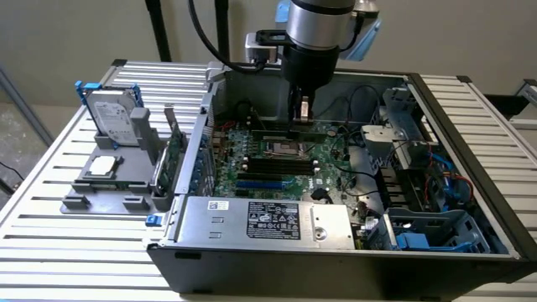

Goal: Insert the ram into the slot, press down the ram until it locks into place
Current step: 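Insert the ram into the slot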

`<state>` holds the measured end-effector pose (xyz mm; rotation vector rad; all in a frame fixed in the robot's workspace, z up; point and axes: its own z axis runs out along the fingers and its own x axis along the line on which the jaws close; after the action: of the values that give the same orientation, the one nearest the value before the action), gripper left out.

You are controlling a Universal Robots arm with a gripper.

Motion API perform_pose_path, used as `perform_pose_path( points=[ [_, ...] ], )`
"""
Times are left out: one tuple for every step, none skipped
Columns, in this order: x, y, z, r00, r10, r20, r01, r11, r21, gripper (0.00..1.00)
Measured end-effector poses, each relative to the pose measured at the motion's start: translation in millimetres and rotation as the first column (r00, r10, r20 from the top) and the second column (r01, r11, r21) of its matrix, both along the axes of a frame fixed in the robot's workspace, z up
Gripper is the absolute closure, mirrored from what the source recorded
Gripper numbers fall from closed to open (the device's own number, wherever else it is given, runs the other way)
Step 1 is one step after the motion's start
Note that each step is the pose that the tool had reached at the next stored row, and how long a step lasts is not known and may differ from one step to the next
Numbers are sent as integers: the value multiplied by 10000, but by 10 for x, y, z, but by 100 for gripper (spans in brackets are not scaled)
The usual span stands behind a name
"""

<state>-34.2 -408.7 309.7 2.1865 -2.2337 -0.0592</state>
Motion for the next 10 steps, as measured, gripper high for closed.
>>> perform_pose_path(
  points=[
    [-6,0,-20,10000,-6,0,6,10000,0,87],
    [-10,0,-38,10000,-11,-1,11,10000,0,87],
    [-14,0,-55,10000,-17,-1,17,10000,-1,87],
    [-18,0,-74,10000,-22,0,22,10000,-1,87],
    [-19,0,-92,10000,-24,-1,24,10000,0,87],
    [-20,0,-110,10000,-23,0,23,10000,0,87],
    [-20,0,-127,10000,-23,-1,23,10000,-1,87],
    [-21,0,-146,10000,-24,-1,24,10000,-1,87],
    [-21,0,-164,10000,-25,-1,25,10000,-1,87],
    [-21,0,-182,10000,-24,0,24,10000,0,87]
  ],
)
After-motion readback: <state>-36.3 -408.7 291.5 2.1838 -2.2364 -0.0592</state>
